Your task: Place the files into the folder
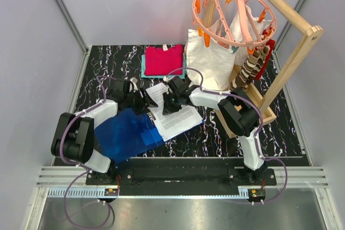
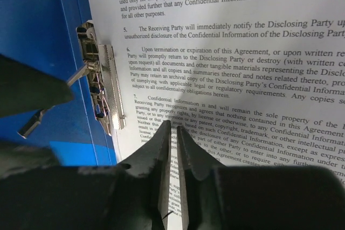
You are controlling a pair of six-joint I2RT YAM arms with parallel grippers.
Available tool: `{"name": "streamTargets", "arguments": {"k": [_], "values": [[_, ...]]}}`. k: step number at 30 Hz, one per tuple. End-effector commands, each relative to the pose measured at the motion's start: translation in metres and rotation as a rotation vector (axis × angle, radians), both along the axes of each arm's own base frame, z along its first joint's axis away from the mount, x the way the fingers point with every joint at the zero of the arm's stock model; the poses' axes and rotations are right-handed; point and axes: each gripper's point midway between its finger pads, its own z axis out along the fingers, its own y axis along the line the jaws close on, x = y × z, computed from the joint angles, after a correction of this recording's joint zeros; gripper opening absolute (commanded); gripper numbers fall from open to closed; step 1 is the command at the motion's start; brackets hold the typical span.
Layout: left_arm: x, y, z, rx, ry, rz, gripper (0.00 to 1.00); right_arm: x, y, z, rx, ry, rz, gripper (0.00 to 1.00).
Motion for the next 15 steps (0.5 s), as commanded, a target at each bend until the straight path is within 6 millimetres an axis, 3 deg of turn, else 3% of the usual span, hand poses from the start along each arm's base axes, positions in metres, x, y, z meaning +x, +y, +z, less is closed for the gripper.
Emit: {"name": "streamTargets", "arguments": {"k": [1, 4, 7, 10, 11, 12, 14, 15], "values": [[0.019, 0.005, 0.066, 0.023, -0.183, -0.008, 0.62, 0.011, 0.014, 0.033, 0.064, -0.058, -0.013, 0.22], [0.031, 0.011, 0.089, 0.028, -0.211, 0.015, 0.64, 0.014, 0.018, 0.053, 0.097, -0.081, -0.022, 0.33], [0.047, 0.019, 0.098, 0.020, -0.209, 0.052, 0.64, 0.016, 0.020, 0.077, 0.126, -0.101, -0.036, 0.48], [0.065, 0.017, 0.092, -0.007, -0.174, 0.060, 0.64, 0.020, 0.017, 0.106, 0.136, -0.141, -0.084, 0.68], [0.070, 0.015, 0.078, -0.013, -0.134, 0.057, 0.63, 0.019, 0.019, 0.123, 0.151, -0.166, -0.097, 0.80], [0.076, 0.012, 0.076, -0.024, -0.131, 0.054, 0.63, 0.020, 0.018, 0.129, 0.147, -0.168, -0.130, 0.99], [0.082, 0.010, 0.055, -0.020, -0.081, 0.044, 0.62, 0.012, 0.023, 0.138, 0.216, -0.106, -0.127, 1.00], [0.087, 0.009, 0.052, -0.010, -0.082, 0.029, 0.61, -0.006, 0.035, 0.148, 0.306, 0.002, -0.065, 1.00]]}}
